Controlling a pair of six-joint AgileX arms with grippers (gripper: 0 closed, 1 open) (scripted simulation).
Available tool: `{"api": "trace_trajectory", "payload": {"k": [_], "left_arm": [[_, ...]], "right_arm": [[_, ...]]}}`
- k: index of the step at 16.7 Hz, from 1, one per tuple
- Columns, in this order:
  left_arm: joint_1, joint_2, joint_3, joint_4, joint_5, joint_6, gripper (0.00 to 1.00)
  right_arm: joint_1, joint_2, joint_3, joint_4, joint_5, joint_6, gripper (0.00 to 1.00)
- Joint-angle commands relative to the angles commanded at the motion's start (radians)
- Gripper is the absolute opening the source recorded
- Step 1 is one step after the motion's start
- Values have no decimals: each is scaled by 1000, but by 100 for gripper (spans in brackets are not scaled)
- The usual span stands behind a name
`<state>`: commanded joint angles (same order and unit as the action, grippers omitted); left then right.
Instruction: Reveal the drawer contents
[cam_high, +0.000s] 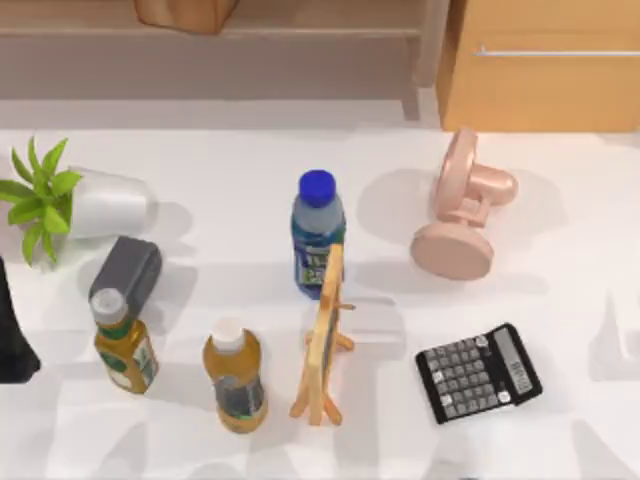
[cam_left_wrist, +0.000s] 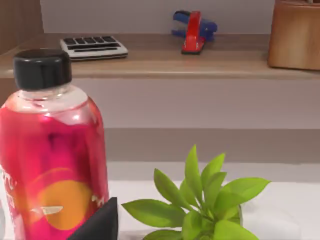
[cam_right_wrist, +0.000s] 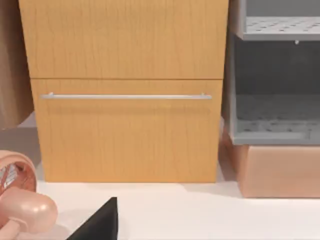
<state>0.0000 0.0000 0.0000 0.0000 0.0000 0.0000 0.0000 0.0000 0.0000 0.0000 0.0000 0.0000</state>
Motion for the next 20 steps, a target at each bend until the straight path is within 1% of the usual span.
{"api": "trace_trajectory", "payload": {"k": [3, 5, 7, 13, 15, 18, 20], "left_arm": [[0, 0, 0, 0, 0, 0, 100], [0, 0, 0, 0, 0, 0, 100], [0, 0, 0, 0, 0, 0, 100], [0, 0, 0, 0, 0, 0, 100], [0, 0, 0, 0, 0, 0, 100], [0, 0, 0, 0, 0, 0, 100], [0, 0, 0, 0, 0, 0, 100]], "right_arm": [[-14, 14, 10, 10, -14, 0, 100], [-69, 70, 47, 46, -70, 1, 100], [-162, 168, 101, 98, -162, 3, 100], [-514, 587, 300, 294, -511, 10, 100], [-618, 711, 360, 353, -613, 12, 100], [-731, 840, 428, 418, -725, 16, 100], [-768, 878, 450, 440, -763, 17, 100]]}}
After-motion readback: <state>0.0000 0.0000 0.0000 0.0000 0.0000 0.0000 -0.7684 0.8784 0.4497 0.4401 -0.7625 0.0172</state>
